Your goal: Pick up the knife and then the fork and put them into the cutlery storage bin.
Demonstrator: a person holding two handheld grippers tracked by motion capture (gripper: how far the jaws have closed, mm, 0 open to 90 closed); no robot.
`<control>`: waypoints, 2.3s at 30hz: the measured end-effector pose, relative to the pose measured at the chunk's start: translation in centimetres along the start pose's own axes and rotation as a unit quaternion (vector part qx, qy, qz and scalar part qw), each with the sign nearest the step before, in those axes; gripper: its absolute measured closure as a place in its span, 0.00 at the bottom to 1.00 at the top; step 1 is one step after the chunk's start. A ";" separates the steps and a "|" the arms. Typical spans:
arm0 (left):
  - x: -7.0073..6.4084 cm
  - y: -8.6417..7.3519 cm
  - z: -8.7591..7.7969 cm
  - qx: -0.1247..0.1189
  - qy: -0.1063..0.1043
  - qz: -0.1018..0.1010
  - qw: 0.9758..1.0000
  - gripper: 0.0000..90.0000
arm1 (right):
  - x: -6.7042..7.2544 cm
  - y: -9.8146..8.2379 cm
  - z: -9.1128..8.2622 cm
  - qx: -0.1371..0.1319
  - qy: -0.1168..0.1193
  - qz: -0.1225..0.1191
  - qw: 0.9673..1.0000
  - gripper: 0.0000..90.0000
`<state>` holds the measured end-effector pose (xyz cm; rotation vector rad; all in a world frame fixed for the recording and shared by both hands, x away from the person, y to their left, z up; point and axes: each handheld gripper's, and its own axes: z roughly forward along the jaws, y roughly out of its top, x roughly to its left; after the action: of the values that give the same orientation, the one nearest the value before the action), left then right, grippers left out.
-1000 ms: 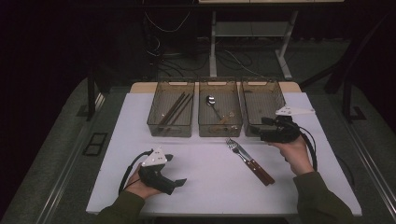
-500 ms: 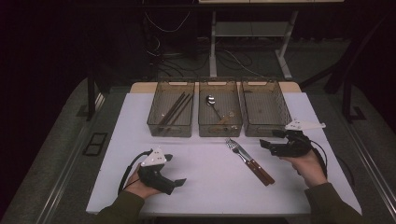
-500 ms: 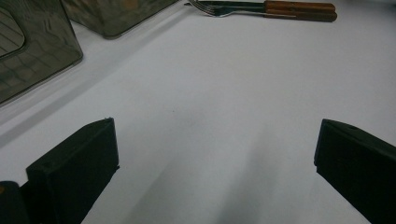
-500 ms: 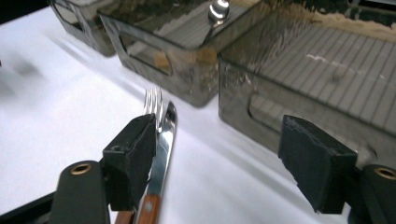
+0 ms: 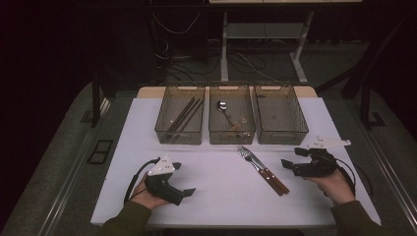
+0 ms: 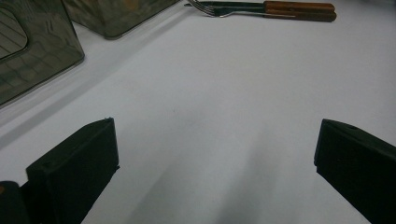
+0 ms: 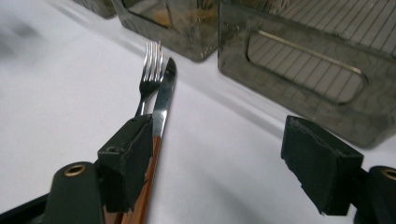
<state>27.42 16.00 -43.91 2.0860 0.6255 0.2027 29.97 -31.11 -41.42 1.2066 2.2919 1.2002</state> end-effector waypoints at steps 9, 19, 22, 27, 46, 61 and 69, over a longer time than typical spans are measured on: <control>0.4 -0.3 -0.5 -0.009 0.001 -0.005 1.000 0.00 | 0.3 -0.1 -0.3 0.039 -0.005 -0.006 0.999 0.28; 0.4 -0.4 -0.4 -0.002 -0.002 -0.002 1.000 0.00 | 1.0 0.8 0.6 0.096 0.000 -0.022 0.995 0.29; 0.4 -0.4 -0.4 -0.001 -0.002 -0.002 1.000 0.00 | 1.1 1.1 0.9 0.115 0.006 -0.023 0.993 0.30; 0.4 -0.4 -0.3 0.000 -0.003 -0.001 1.000 0.00 | 1.4 1.7 1.6 0.149 0.024 -0.020 0.988 0.34; 0.3 -0.4 -0.1 0.002 -0.005 0.000 1.000 0.00 | 3.9 4.0 4.1 0.229 0.017 -0.054 0.972 0.57; 0.3 -0.4 -0.1 0.004 -0.006 0.002 1.000 0.00 | 5.2 5.5 6.6 0.295 0.006 -0.067 0.953 0.73; 0.2 -0.4 -0.1 0.005 -0.006 0.004 1.000 0.00 | 5.3 5.4 7.4 0.315 0.003 -0.070 0.946 0.76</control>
<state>27.47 16.35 -44.16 2.0989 0.6121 0.1911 33.92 -21.31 -41.07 1.1841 2.8138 0.4152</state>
